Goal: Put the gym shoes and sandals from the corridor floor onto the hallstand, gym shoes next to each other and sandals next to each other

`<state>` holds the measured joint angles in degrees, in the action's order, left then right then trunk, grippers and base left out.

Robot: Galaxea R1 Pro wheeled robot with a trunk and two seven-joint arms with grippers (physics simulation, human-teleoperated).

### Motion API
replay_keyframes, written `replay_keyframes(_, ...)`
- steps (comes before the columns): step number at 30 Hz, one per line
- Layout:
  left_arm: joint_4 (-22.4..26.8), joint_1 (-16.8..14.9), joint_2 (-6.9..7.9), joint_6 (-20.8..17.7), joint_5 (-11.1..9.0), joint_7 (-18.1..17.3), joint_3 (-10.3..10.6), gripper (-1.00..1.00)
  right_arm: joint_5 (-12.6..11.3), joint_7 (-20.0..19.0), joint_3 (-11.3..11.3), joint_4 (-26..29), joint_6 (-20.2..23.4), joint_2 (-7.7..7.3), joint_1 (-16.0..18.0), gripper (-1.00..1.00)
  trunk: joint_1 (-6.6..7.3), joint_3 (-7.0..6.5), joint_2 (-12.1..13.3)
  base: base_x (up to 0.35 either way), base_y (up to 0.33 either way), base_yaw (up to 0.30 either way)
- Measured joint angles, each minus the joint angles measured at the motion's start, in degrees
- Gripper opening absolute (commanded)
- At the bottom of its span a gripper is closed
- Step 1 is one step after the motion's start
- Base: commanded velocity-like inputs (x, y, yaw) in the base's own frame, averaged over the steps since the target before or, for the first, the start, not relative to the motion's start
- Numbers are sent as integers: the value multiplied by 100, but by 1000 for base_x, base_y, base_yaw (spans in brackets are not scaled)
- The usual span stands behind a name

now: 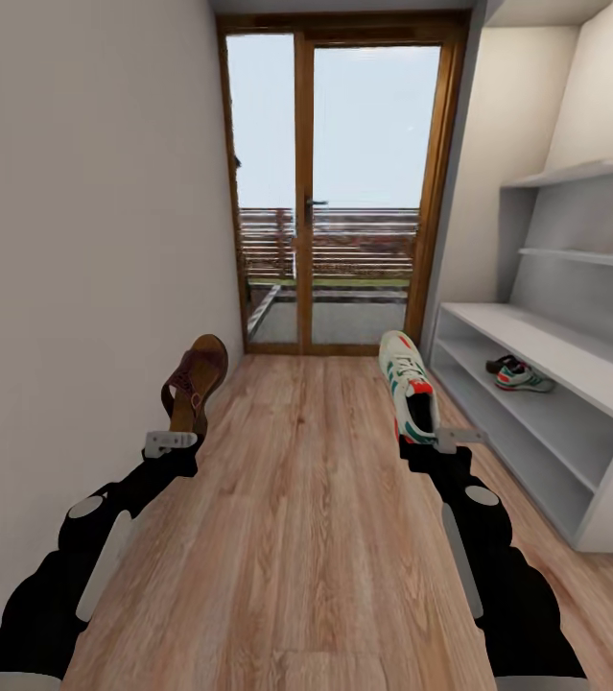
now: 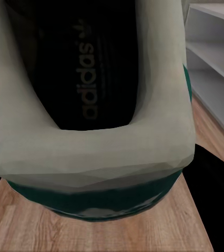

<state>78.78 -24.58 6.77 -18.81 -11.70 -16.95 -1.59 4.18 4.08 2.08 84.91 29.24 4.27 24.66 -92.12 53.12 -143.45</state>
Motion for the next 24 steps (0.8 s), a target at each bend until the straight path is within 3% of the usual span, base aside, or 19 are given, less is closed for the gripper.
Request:
replay_keyframes(13,1,0,0,0,0,0,0,-100,4,0,0,0,-4,0,0,-100,0,0,0,344,0,-12)
replay_keyframes(24,-2,-2,-1,1,0,0,1,-100,3,2,1,2,-3,-1,-1,-100,0,0,0,344,0,-265)
